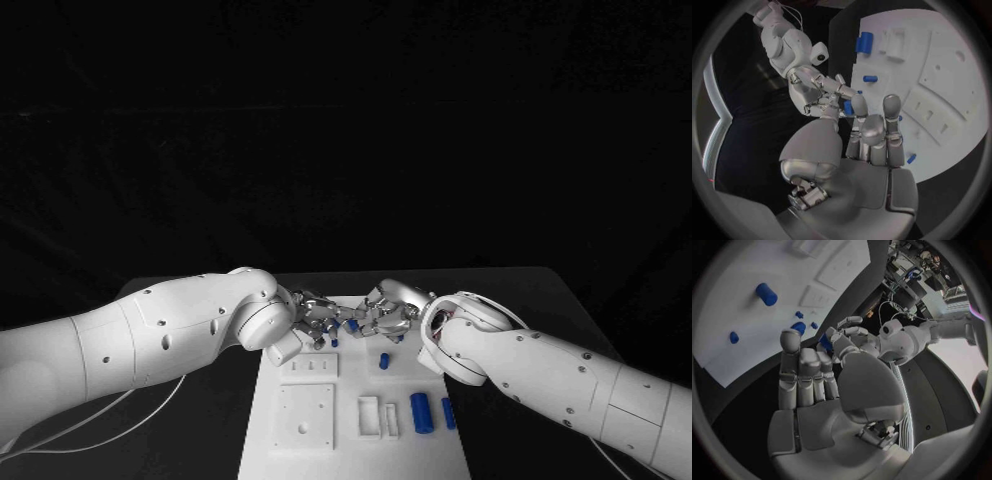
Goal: Assemble the parts on the task board
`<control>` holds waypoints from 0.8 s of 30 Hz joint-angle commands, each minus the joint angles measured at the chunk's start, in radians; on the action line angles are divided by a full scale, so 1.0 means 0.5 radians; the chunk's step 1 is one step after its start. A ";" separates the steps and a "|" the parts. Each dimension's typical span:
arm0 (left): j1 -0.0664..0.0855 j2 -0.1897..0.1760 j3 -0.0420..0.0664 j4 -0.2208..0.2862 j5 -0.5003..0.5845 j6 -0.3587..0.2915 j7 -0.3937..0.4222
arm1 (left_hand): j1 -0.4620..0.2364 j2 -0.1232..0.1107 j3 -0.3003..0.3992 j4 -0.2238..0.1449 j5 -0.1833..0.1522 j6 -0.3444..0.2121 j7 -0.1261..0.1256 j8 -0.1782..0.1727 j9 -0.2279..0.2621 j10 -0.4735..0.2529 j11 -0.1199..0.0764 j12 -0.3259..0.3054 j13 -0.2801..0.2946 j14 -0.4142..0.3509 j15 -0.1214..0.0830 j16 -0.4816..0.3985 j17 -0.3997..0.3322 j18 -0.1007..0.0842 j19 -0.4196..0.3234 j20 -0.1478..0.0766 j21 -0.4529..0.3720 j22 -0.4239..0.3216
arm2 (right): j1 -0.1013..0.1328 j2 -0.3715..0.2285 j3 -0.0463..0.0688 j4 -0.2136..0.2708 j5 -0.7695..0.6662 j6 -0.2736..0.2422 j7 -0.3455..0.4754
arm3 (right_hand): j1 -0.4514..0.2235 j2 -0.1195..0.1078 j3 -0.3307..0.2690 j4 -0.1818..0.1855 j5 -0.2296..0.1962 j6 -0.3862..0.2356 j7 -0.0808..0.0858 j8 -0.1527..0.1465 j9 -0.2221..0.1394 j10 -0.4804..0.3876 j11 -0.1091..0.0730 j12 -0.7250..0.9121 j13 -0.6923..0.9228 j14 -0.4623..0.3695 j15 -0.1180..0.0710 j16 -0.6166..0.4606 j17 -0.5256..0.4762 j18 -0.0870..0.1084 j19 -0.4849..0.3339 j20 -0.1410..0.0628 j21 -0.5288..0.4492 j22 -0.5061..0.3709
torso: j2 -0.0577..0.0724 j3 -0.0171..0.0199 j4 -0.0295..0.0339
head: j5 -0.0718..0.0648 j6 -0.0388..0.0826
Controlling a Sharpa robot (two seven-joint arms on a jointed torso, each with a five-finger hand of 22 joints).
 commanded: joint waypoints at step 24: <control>0.003 -0.024 0.006 0.058 0.194 0.120 0.086 | 0.233 0.325 0.265 -0.437 0.233 -0.095 -0.045 0.286 0.317 -0.036 -0.026 0.011 -0.002 -0.018 -0.021 0.016 0.023 -0.019 0.003 -0.017 -0.066 0.081 | -0.004 0.033 -0.008 -0.053 -0.018 0.092 0.005 | -0.017 0.012 -0.003 0.002 -0.007 0.014 0.007 0.010 0.003 0.003 0.000 0.006 -0.001 0.015 -0.001 -0.006 0.003 0.039 0.090 0.014 0.010 -0.007 | 0.002 0.0025 0.001 | -0.007 -0.012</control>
